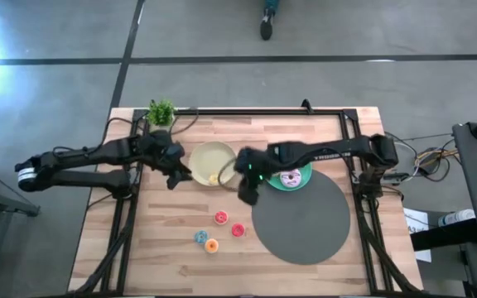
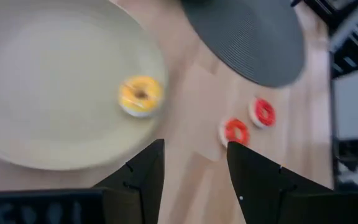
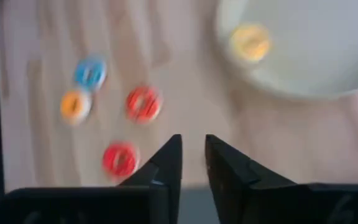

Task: Pick & Place donuts
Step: Put the small red donut on the white plate

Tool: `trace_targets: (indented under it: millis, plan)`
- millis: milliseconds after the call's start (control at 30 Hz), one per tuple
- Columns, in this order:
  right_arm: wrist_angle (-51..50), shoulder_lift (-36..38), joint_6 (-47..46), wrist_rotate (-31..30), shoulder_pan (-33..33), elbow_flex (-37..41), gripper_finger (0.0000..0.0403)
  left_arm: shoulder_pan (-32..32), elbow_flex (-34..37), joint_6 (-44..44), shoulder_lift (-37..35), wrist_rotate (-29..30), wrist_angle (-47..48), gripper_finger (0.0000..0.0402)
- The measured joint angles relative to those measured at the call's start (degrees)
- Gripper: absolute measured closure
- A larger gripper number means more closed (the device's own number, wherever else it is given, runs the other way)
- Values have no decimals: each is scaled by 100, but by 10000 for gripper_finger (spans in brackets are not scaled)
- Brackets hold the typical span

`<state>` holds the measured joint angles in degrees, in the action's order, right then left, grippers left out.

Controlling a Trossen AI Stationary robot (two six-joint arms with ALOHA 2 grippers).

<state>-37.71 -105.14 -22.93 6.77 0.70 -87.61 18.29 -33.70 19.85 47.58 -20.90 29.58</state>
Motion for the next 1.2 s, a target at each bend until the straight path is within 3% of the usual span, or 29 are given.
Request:
trace_targets:
  millis: [200,300,467,667,800,1200]
  plan:
    - [126,-341,349,-72,673,9,280,-917,449,425,-25,34,-301,253]
    - [302,-493,376,-207,828,9,261,-1385,674,760,-24,339,-494,253]
    - [341,-894,885,-221,1115,9,250,-2084,906,1200,-25,807,-667,253]
    - [468,-1274,625,-413,1430,-11,256,-2718,971,1556,-27,1229,-700,253]
    - [641,-1378,270,-555,1420,-11,259,-2927,971,1625,-27,1538,-712,253]
    - [1040,-1936,342,-737,1444,-198,257,-2960,969,1623,-25,1704,-789,253]
